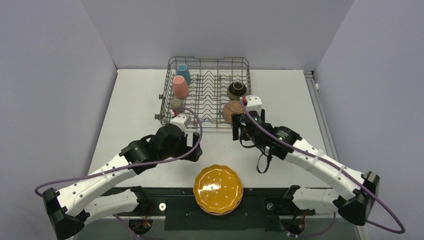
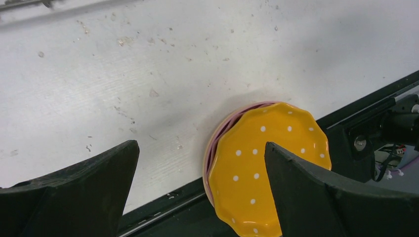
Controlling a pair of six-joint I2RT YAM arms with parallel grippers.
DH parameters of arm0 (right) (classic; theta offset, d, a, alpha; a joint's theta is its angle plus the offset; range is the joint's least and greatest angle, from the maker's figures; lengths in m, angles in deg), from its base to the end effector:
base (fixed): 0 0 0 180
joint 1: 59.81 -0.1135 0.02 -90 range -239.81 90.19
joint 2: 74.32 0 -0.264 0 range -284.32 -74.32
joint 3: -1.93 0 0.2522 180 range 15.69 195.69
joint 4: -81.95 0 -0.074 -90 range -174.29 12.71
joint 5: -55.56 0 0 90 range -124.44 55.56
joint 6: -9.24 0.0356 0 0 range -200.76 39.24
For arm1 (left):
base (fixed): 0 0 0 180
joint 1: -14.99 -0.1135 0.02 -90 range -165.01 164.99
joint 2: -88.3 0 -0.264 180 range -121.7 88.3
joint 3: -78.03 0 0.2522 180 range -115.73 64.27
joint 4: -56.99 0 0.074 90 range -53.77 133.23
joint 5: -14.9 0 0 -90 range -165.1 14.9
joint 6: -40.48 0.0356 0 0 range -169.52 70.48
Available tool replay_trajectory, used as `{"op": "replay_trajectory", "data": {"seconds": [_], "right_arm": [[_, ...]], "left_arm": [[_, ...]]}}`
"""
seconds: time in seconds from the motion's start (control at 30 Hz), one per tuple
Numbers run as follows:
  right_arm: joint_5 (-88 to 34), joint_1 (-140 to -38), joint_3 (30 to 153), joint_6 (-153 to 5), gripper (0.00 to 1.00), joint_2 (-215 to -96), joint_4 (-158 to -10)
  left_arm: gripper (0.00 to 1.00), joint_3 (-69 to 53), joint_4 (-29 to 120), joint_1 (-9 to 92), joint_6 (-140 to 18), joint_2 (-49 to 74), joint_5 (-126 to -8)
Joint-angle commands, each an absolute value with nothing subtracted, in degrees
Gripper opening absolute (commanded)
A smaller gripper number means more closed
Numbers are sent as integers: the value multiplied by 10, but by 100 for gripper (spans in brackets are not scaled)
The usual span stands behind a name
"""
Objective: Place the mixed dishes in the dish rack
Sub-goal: Move the plate to the corner of the board.
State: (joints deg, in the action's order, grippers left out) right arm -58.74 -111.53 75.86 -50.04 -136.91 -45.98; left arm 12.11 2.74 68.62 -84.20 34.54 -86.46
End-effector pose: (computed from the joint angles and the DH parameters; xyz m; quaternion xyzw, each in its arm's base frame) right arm 0.1518 0.1687 0.3280 -0.0757 0.8897 0.1246 0.4326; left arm 0.1191 -0.1499 0.3066 0.1101 0.9036 -0.2166 0.3529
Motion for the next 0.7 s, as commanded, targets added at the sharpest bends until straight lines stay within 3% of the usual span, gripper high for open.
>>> {"op": "replay_trajectory", "data": {"seconds": [0.0,0.23,0.67], "right_arm": [[-468,-1069,856,-648,65,-1480,-480],[-378,-1033,967,-786,65,-1599,-464],[-292,-1009,1004,-945,69,-1693,-490]], "left_arm": [[96,78,43,637,-768,326,-830],[96,73,80,601,-701,291,-849],[96,112,64,575,-677,349,-866]]}}
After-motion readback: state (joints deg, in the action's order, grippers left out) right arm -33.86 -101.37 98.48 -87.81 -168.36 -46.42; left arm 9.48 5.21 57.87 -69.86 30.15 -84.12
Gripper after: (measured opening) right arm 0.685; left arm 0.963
